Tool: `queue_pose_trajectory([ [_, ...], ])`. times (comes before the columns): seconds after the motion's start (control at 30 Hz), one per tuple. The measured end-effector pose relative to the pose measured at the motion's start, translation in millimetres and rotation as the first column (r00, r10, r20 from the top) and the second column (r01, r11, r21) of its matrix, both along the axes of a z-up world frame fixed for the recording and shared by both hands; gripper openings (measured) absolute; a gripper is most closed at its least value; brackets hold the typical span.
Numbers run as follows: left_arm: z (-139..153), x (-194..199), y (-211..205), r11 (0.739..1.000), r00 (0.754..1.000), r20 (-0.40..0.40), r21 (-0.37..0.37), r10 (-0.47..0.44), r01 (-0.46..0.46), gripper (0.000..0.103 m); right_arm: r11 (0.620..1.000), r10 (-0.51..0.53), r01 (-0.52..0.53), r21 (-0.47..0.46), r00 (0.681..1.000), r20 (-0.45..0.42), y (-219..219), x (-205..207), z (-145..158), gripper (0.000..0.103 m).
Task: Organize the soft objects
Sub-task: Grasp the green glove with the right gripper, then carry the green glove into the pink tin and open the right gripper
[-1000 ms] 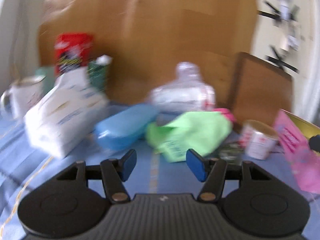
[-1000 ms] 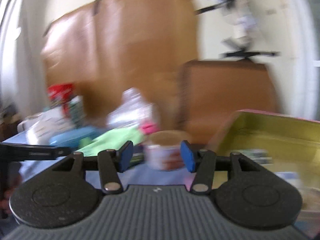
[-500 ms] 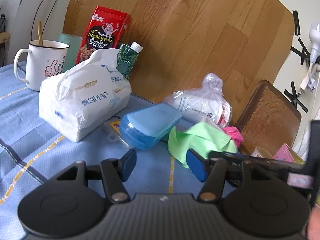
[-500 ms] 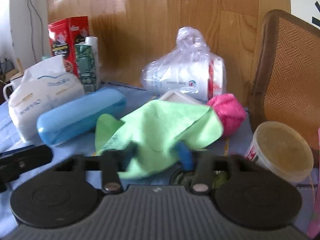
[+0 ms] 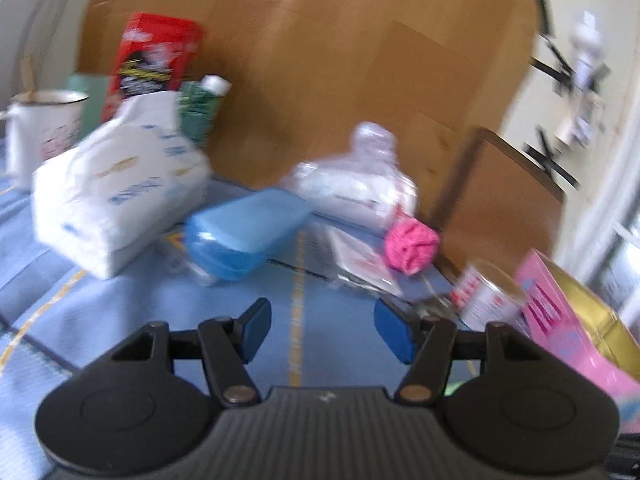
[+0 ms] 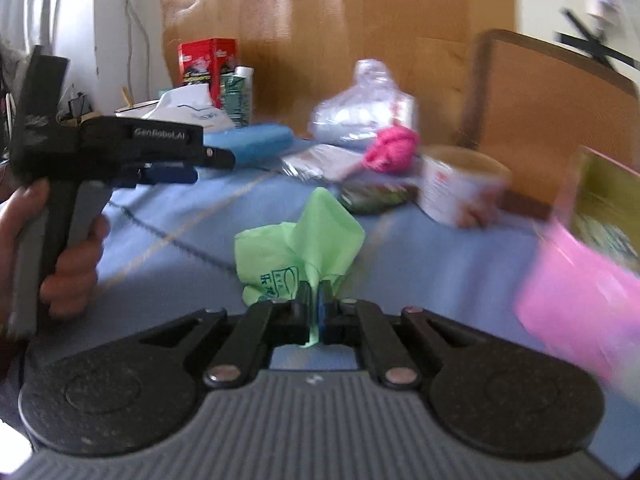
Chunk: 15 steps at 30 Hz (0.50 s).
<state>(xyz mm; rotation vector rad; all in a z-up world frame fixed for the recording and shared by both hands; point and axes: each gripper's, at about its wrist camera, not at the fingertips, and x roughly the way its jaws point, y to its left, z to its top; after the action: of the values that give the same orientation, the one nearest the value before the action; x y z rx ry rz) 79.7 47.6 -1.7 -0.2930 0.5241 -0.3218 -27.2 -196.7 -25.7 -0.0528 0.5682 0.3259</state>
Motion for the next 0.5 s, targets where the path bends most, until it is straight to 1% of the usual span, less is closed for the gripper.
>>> queue_pose_trajectory([
  [0.07, -0.1, -3.2, -10.1, 0.997, 0.996, -0.016, 0.004, -0.083, 0.083, 0.058, 0.998, -0.055, 0.055, 0.008, 0.999, -0.001, -16.8, -17.1, -3.2, 0.011],
  [0.1, 0.0, -5.6, -14.3, 0.993, 0.993, -0.031, -0.004, -0.115, 0.115, 0.058, 0.997, -0.075, 0.075, 0.022, 0.997, -0.013, -24.4, -21.8, -4.6, 0.011],
  [0.13, 0.7, -10.7, -18.5, 0.989, 0.989, -0.046, -0.025, -0.144, 0.143, 0.058, 0.995, -0.085, 0.086, 0.045, 0.996, -0.030, -32.2, -25.9, -5.9, 0.017],
  [0.17, 1.3, -17.3, -22.2, 0.985, 0.984, -0.059, -0.054, -0.170, 0.167, 0.058, 0.993, -0.091, 0.093, 0.072, 0.995, -0.041, -38.9, -29.4, -6.5, 0.031],
  [0.2, 1.9, -23.7, -26.4, 0.977, 0.977, -0.078, -0.086, -0.200, 0.193, 0.058, 0.991, -0.096, 0.100, 0.089, 0.995, -0.040, -42.1, -30.5, -6.4, 0.040],
  [0.23, 2.6, -28.7, -31.4, 0.970, 0.968, -0.098, -0.106, -0.231, 0.221, 0.058, 0.990, -0.101, 0.103, 0.096, 0.994, -0.031, -43.8, -33.0, -5.7, 0.057],
  [0.27, 4.2, -35.2, -40.5, 0.959, 0.953, -0.128, -0.115, -0.274, 0.260, 0.058, 0.990, -0.099, 0.100, 0.095, 0.995, -0.015, -42.9, -35.1, -5.0, 0.066],
  [0.4, 7.5, -48.6, -76.3, 0.940, 0.914, -0.218, -0.062, -0.342, 0.337, 0.056, 0.996, -0.042, 0.040, 0.084, 0.999, 0.024, -30.1, -31.9, -2.4, 0.067],
  [0.43, 5.9, -50.1, -84.0, 0.934, 0.906, -0.229, -0.065, -0.356, 0.351, 0.056, 0.996, -0.025, 0.023, 0.081, 0.999, 0.024, -25.9, -28.8, -3.9, 0.065],
  [0.47, 4.0, -49.6, -89.5, 0.930, 0.899, -0.238, -0.071, -0.367, 0.360, 0.056, 0.997, -0.004, 0.003, 0.077, 1.000, 0.019, -20.8, -24.7, -6.6, 0.061],
  [0.5, 0.2, -47.8, -96.1, 0.926, 0.890, -0.256, -0.075, -0.376, 0.370, 0.052, 0.997, 0.017, -0.018, 0.071, 1.000, 0.005, -16.5, -19.9, -10.6, 0.054],
])
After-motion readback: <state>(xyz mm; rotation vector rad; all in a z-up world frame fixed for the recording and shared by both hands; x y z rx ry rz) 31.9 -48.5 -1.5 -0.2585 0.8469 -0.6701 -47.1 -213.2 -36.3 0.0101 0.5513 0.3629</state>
